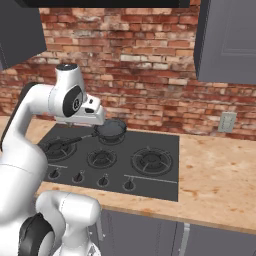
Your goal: Pick the croissant and place it on the pan. Then turn on the stove to warm the croissant.
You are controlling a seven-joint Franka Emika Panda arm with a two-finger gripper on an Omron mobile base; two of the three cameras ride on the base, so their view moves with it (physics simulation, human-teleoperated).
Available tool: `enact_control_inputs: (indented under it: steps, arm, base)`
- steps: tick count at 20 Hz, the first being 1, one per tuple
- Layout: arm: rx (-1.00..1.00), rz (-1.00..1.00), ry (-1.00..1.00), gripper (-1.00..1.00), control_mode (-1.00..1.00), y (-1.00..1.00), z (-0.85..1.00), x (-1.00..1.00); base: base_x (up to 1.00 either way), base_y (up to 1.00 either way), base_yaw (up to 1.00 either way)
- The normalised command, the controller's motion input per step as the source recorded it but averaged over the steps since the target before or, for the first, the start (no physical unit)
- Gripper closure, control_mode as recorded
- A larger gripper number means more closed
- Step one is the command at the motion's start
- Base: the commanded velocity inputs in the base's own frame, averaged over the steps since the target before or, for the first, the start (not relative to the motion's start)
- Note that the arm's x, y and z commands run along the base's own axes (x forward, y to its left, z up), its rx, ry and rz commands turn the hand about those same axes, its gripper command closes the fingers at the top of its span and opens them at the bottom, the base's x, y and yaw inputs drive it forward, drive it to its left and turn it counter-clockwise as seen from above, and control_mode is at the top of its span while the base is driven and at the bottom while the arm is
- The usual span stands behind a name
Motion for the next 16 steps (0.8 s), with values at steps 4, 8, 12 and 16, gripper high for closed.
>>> enact_control_inputs:
  steps: [4, 8, 12, 16]
  arm:
    - [0.0, 0.0, 0.05, -1.0, -1.0, 0.16, -0.17, -0.3]
    - [0.0, 0.0, 0.03, -1.0, -1.0, 0.16, -0.01, -0.35]
    - [0.0, 0.01, 0.08, -1.0, -1.0, 0.32, 0.0, -0.2]
    - [0.0, 0.0, 0.07, -1.0, -1.0, 0.47, 0.0, -0.15]
  base:
    - [0.0, 0.0, 0.0]
    - [0.0, 0.0, 0.0]
    - [0.0, 0.0, 0.0]
    - [0.0, 0.0, 0.0]
